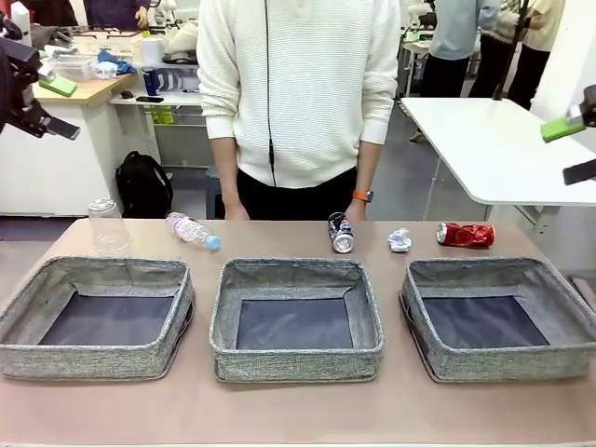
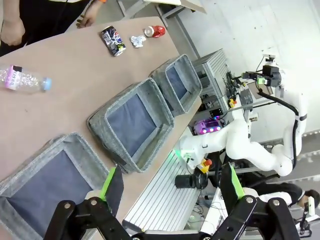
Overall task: Sort the waste into the appropriate baskets.
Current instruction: Pick up the waste item pointed out by the person.
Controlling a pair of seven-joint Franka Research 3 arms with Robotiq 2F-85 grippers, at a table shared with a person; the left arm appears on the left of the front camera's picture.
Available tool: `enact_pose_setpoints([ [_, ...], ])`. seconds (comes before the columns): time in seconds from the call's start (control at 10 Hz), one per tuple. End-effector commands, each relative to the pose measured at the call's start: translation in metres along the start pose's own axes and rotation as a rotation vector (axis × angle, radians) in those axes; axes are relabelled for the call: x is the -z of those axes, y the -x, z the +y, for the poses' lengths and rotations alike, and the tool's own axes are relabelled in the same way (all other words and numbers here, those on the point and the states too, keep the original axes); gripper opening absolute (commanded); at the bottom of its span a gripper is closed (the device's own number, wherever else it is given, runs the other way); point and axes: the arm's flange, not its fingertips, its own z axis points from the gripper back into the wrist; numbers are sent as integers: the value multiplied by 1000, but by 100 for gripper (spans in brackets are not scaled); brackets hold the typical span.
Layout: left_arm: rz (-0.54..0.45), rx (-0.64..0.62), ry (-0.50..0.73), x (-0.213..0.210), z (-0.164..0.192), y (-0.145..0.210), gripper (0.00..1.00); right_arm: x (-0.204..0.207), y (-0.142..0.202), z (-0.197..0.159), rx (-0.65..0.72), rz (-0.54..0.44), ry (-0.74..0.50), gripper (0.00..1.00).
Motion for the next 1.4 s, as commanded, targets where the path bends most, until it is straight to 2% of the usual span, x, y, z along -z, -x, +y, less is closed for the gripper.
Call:
enact_pose_setpoints([
  [0.0, 0, 1, 1, 0, -1, 0, 100, 1, 6, 0, -36, 1, -26, 100],
  [1.3, 0, 1, 1, 0, -1, 0, 100, 1, 6, 0, -36, 1, -26, 100],
])
